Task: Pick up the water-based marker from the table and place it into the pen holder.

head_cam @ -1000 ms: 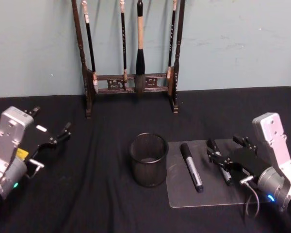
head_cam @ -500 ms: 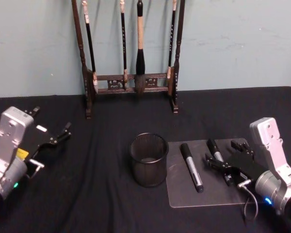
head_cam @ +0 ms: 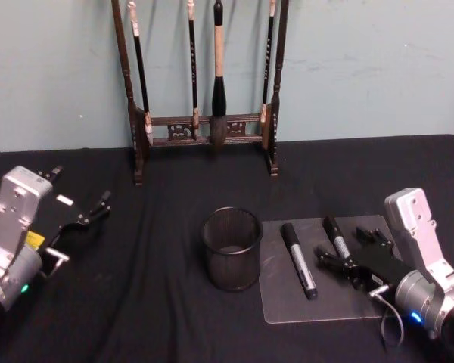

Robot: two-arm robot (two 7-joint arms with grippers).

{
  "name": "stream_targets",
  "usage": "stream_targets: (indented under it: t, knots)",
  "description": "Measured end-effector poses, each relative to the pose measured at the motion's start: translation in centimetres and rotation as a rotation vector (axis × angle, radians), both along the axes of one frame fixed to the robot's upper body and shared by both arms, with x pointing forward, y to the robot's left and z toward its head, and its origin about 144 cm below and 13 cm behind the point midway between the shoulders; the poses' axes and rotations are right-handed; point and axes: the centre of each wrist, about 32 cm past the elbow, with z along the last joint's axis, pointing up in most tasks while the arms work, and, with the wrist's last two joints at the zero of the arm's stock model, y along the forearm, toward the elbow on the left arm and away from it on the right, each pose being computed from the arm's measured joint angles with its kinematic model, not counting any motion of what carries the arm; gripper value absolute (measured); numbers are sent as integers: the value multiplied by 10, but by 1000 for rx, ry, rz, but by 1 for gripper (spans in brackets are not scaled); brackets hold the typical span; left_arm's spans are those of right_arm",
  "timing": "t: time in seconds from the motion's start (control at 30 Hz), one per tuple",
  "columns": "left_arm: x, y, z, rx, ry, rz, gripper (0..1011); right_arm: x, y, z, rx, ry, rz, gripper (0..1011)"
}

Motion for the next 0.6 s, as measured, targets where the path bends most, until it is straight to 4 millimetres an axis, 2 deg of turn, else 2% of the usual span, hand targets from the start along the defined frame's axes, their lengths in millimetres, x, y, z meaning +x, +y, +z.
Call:
stream_targets:
  t: [0.6]
  knots:
    - [0,0,0,0,0,0,1009,1,0,-2,8,29,3,1002]
